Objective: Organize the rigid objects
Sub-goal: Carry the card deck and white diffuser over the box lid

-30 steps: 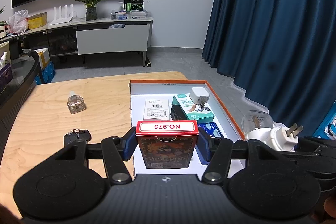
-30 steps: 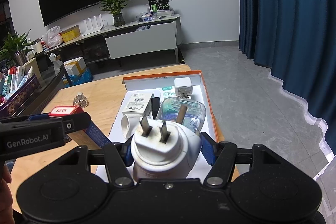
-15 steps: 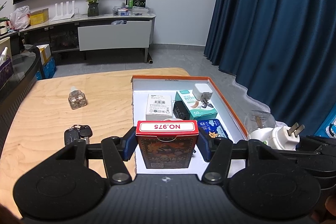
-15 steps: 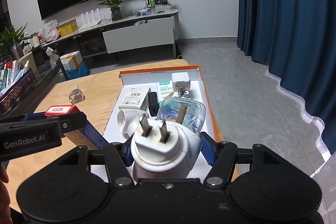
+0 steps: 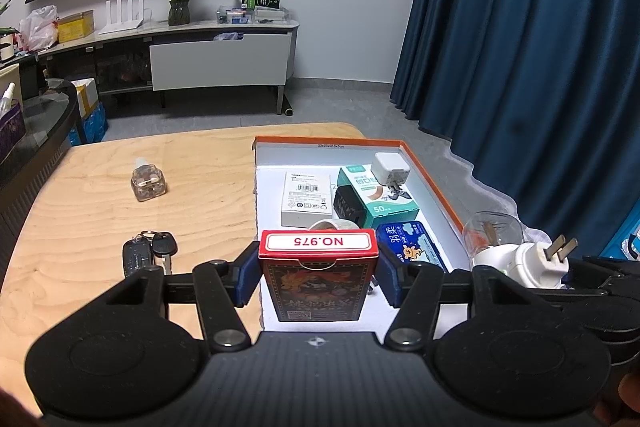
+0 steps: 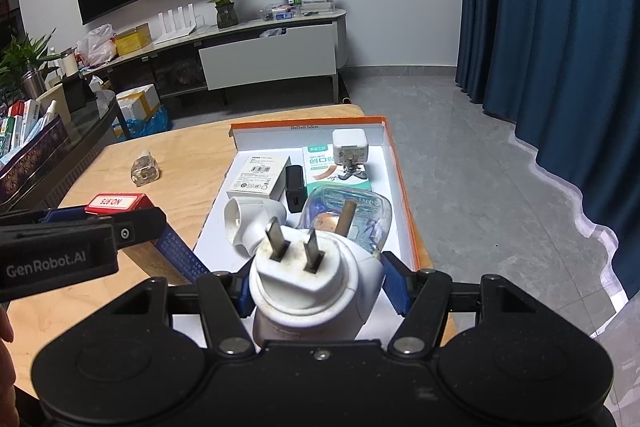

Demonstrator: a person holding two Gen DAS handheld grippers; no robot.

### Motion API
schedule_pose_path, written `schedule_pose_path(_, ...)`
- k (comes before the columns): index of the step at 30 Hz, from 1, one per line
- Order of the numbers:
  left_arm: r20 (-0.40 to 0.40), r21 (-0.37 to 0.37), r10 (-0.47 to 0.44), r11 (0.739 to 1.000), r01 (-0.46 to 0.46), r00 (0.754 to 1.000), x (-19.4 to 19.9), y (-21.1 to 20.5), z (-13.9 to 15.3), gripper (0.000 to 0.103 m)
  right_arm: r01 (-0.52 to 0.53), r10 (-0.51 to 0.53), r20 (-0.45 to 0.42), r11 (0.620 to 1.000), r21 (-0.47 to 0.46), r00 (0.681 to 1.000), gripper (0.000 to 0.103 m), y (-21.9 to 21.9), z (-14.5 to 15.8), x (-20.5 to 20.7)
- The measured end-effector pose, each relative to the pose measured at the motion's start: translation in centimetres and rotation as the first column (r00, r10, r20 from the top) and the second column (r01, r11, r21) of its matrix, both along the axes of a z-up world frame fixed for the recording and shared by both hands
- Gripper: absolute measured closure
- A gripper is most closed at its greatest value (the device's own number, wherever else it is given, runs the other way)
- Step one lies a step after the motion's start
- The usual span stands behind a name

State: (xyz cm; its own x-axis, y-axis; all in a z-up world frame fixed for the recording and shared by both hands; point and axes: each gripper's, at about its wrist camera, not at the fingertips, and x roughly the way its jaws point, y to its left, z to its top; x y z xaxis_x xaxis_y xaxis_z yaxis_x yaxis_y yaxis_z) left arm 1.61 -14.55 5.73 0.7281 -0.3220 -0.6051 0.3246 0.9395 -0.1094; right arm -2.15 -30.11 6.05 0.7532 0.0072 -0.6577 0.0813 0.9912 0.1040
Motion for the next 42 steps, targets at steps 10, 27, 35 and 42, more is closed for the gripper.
schedule_pose_path(10,-0.011,-0.001,-0.002,1.0,0.002,1.0,0.1,-0.1,-0.2,0.044,-0.012,0.012,-0.013,1.0,0.005,1.0,0.03,-0.1,-0.3,0.2)
schedule_pose_path(27,-0.036,-0.004,0.002,1.0,-0.002,0.999,0.6,0.2,-0.7,0.044,-0.028,0.028,-0.036,1.0,0.009,0.999,0.03,0.3,-0.9,0.8)
schedule_pose_path(35,-0.04,-0.005,0.003,1.0,-0.003,0.999,0.7,0.2,-0.8,0.044,-0.031,0.031,-0.043,0.999,0.011,0.999,0.03,0.4,-1.2,1.0)
schedule_pose_path(42,-0.047,-0.006,0.005,1.0,-0.006,0.999,1.0,0.3,-1.0,0.044,-0.032,0.032,-0.05,0.999,0.011,0.998,0.03,0.4,-1.5,1.2)
